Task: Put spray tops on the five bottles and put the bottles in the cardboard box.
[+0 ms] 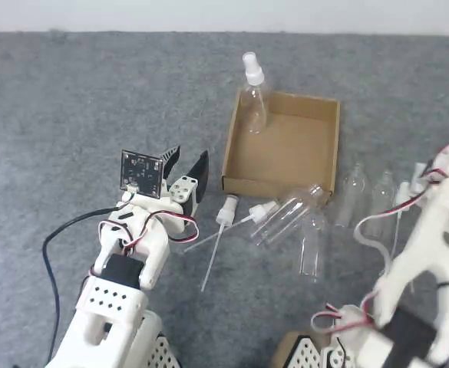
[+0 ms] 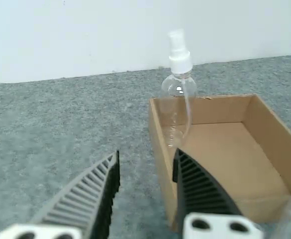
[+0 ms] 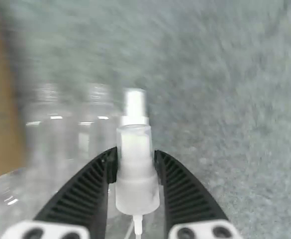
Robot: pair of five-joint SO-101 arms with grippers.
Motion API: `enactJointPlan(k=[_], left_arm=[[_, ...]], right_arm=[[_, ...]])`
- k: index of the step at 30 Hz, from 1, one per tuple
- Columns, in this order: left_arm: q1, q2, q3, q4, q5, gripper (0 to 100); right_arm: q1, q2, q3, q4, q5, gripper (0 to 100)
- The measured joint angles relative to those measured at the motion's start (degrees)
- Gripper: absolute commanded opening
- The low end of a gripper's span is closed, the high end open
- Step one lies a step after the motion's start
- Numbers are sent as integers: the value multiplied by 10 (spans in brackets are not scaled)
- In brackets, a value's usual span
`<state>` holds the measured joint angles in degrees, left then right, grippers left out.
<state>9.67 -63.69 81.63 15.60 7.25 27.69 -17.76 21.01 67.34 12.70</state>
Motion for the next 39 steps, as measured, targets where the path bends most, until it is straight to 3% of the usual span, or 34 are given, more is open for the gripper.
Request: enactJointPlan(k=[5, 12, 17, 23, 29, 39], left_arm=[[-55, 0, -25, 19, 0, 155], [-167, 0, -130, 217, 0, 155], [-248, 0, -139, 316, 3, 156], [-264, 0, -82, 292, 0, 156], [-273, 0, -44, 241, -2, 157], [-296, 0, -25, 202, -2, 158]], right_arm=[[-107, -126, -14, 76, 0, 24], [-291, -205, -14, 90, -75, 24], [-468, -205, -14, 32, -162, 24], [-625, -149, -14, -83, -224, 20], [-687, -22, -14, -182, -251, 20], [-690, 185, -14, -280, -345, 24]])
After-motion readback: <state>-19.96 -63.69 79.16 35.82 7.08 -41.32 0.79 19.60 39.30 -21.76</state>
